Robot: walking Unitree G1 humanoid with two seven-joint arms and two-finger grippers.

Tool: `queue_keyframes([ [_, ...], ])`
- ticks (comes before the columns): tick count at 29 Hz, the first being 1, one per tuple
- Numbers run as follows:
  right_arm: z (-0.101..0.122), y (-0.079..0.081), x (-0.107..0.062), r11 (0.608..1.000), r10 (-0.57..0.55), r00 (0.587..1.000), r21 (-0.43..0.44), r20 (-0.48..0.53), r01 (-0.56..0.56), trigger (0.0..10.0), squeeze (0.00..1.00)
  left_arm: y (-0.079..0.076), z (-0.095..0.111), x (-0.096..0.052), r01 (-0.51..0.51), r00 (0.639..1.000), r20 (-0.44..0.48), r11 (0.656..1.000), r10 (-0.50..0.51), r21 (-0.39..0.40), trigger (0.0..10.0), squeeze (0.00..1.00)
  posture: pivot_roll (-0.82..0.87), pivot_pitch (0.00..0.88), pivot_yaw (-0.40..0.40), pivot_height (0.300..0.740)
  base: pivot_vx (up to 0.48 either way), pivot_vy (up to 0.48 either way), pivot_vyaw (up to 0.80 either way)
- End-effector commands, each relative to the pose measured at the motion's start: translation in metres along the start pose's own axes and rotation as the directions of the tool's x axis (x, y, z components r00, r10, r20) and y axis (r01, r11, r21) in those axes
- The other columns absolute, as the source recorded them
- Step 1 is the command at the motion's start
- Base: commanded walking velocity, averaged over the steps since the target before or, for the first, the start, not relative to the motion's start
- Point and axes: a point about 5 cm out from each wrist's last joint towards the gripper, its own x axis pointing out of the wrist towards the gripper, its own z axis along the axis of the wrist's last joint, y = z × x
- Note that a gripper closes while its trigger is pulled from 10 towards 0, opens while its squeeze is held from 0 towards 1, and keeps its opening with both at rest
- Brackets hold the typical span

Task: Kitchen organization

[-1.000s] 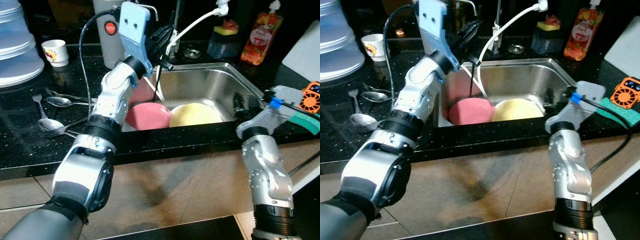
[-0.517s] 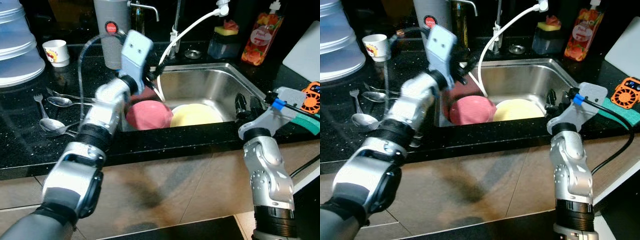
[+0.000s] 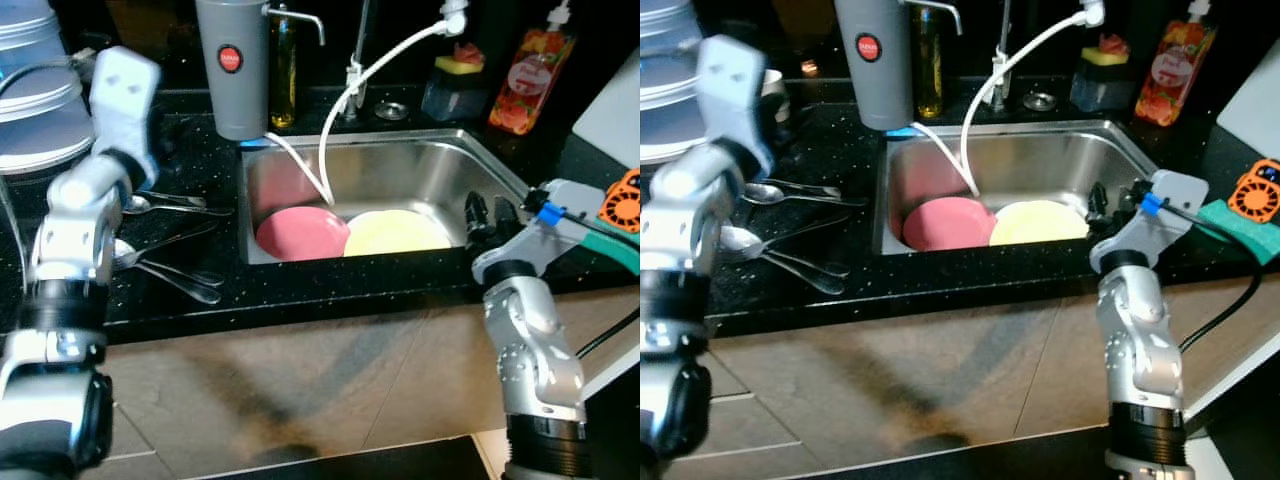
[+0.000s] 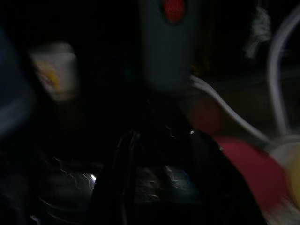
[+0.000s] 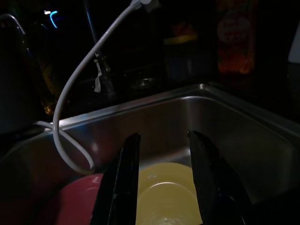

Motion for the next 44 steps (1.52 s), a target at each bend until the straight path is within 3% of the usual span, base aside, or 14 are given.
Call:
queue_keyframes([
  [1, -0.007, 0.004, 0.001, 1.000, 0.019, 1.000, 0.008, -0.023, -0.019, 10.0, 0.00, 0.007, 0.008, -0.020, -0.103, 0.995, 0.015, 0.994, 0.103, -0.026, 10.0, 0.00, 0.09, 0.000, -0.012, 0.740, 0.000, 0.000, 0.00],
  [5, -0.013, 0.011, 0.001, 0.999, 0.039, 0.998, 0.020, -0.040, -0.039, 10.0, 0.00, 0.024, 0.004, -0.030, -0.251, 0.968, 0.002, 0.966, 0.252, -0.058, 10.0, 0.00, 0.14, 0.000, -0.021, 0.740, 0.000, 0.000, 0.00],
  [12, -0.013, 0.015, 0.003, 0.998, 0.057, 0.997, 0.025, -0.044, -0.056, 10.0, 0.00, 0.061, 0.005, -0.045, -0.457, 0.889, 0.000, 0.887, 0.458, 0.062, 10.0, 0.00, 0.14, 0.000, -0.030, 0.740, 0.000, 0.000, 0.00],
  [13, -0.014, 0.015, 0.003, 0.998, 0.058, 0.997, 0.024, -0.045, -0.057, 10.0, 0.00, 0.063, 0.004, -0.049, -0.471, 0.881, -0.032, 0.881, 0.472, 0.047, 10.0, 0.18, 0.14, 0.000, -0.030, 0.740, 0.000, 0.000, 0.00],
  [14, -0.014, 0.015, 0.003, 0.998, 0.058, 0.997, 0.024, -0.045, -0.057, 10.0, 0.00, 0.063, 0.004, -0.049, -0.471, 0.881, -0.032, 0.881, 0.472, 0.047, 10.0, 0.18, 0.14, 0.000, -0.030, 0.740, 0.000, 0.000, 0.00],
  [15, -0.014, 0.014, 0.004, 0.998, 0.059, 0.997, 0.022, -0.049, -0.058, 10.0, 0.00, 0.061, -0.004, -0.055, -0.466, 0.880, -0.111, 0.884, 0.462, -0.016, 10.0, 1.00, 0.14, 0.000, -0.030, 0.740, 0.000, 0.000, 0.00],
  [21, -0.015, 0.014, 0.004, 0.998, 0.062, 0.997, 0.023, -0.050, -0.061, 10.0, 0.00, 0.057, -0.017, -0.059, -0.475, 0.871, -0.191, 0.875, 0.452, -0.095, 10.0, 1.00, 0.15, 0.000, -0.041, 0.740, 0.000, 0.000, 0.00],
  [23, -0.015, 0.016, 0.005, 0.998, 0.067, 0.996, 0.025, -0.050, -0.066, 10.0, 0.00, 0.051, -0.027, -0.058, -0.459, 0.880, -0.254, 0.858, 0.402, -0.230, 10.0, 1.00, 0.15, 0.000, -0.041, 0.740, 0.000, 0.000, 0.00],
  [24, -0.015, 0.016, 0.005, 0.997, 0.068, 0.996, 0.025, -0.050, -0.067, 10.0, 0.00, 0.047, -0.030, -0.056, -0.438, 0.891, -0.264, 0.854, 0.370, -0.282, 10.0, 0.00, 0.15, 0.000, -0.044, 0.740, 0.000, 0.000, 0.00],
  [38, -0.015, 0.014, 0.005, 0.998, 0.064, 0.997, 0.022, -0.048, -0.063, 10.0, 0.00, 0.025, -0.050, -0.054, -0.336, 0.927, -0.318, 0.812, 0.197, -0.477, 10.0, 0.00, 0.14, 0.000, -0.043, 0.740, 0.000, 0.000, 0.00],
  [39, -0.015, 0.015, 0.005, 0.998, 0.065, 0.997, 0.022, -0.047, -0.064, 10.0, 0.00, 0.022, -0.054, -0.053, -0.338, 0.924, -0.335, 0.807, 0.185, -0.485, 7.5, 0.00, 0.14, 0.000, -0.043, 0.740, 0.000, 0.000, 0.00],
  [40, -0.015, 0.015, 0.005, 0.998, 0.065, 0.997, 0.022, -0.047, -0.064, 10.0, 0.00, 0.022, -0.054, -0.053, -0.338, 0.924, -0.335, 0.807, 0.185, -0.485, 7.5, 0.00, 0.14, 0.000, -0.043, 0.740, 0.000, 0.000, 0.00],
  [41, -0.015, 0.015, 0.006, 0.998, 0.066, 0.997, 0.022, -0.046, -0.065, 10.0, 0.00, 0.020, -0.057, -0.052, -0.347, 0.919, -0.350, 0.796, 0.182, -0.496, 0.0, 0.00, 0.14, 0.000, -0.043, 0.740, 0.000, 0.000, 0.00],
  [44, -0.014, 0.014, 0.006, 0.998, 0.066, 0.997, 0.020, -0.045, -0.065, 10.0, 0.00, 0.019, -0.062, -0.051, -0.381, 0.905, -0.377, 0.773, 0.198, -0.507, 0.0, 0.00, 0.13, 0.000, -0.046, 0.740, 0.000, 0.000, 0.00],
])
